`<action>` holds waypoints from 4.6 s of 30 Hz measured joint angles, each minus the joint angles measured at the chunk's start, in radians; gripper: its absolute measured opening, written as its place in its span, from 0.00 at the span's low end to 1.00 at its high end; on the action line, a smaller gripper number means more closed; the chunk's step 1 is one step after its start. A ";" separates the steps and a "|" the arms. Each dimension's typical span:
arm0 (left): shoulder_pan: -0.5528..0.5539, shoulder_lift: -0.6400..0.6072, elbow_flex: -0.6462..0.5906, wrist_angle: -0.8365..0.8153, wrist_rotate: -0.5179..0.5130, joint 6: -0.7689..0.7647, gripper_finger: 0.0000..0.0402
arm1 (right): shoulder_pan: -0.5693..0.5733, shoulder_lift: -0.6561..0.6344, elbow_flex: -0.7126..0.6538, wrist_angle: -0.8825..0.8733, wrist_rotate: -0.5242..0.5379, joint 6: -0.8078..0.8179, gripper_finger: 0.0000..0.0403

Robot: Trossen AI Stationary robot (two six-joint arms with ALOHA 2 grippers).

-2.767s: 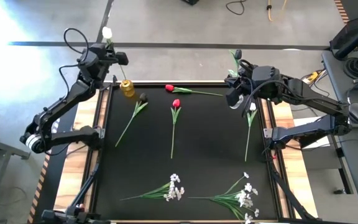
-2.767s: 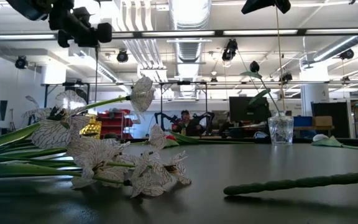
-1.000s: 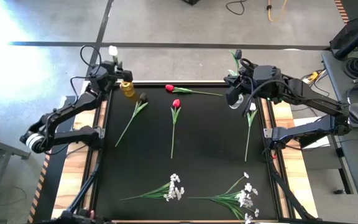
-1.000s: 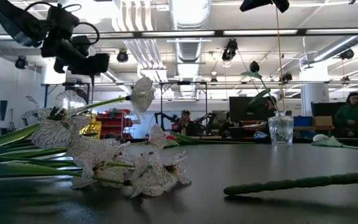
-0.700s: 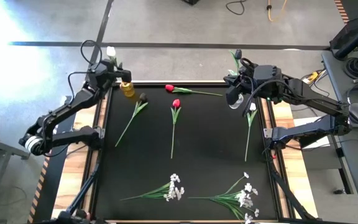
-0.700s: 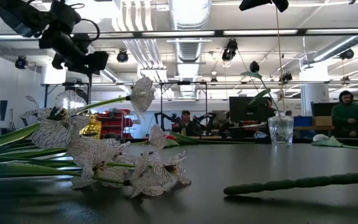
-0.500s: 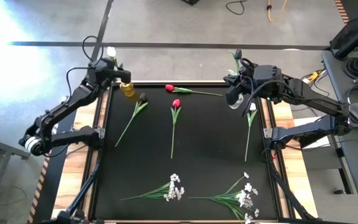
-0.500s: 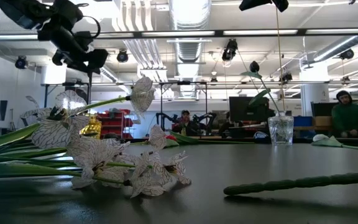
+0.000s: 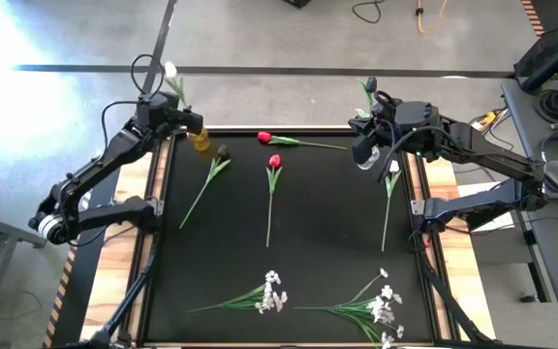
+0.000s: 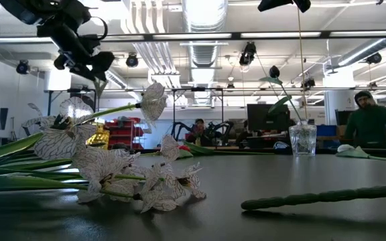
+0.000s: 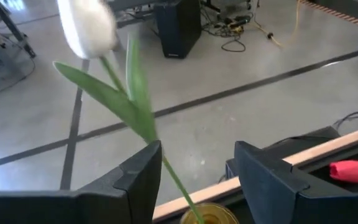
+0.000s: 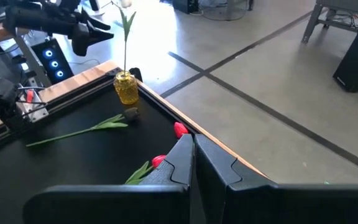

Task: Sort flowers into vase by color
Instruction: Put the bottom red tulip into the transparent vase

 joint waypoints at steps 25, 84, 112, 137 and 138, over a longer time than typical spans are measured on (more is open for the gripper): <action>-0.317 -0.272 -0.150 -0.113 0.359 -0.220 0.11 | 0.108 -0.015 -0.115 -0.158 -0.029 0.209 0.02; -0.600 1.073 0.582 -0.268 0.268 -0.776 0.26 | 0.231 -0.126 -0.377 0.073 -0.035 0.410 0.02; -0.596 0.618 0.414 0.212 0.280 -0.442 0.00 | 0.230 -0.051 -0.452 0.446 -0.080 0.173 0.02; -0.591 0.285 0.033 0.854 0.704 -0.493 0.00 | 0.173 0.390 -0.153 0.816 -0.247 0.215 0.33; -0.591 0.283 0.032 0.854 0.713 -0.497 0.00 | 0.171 0.406 -0.129 0.797 -0.253 0.214 0.34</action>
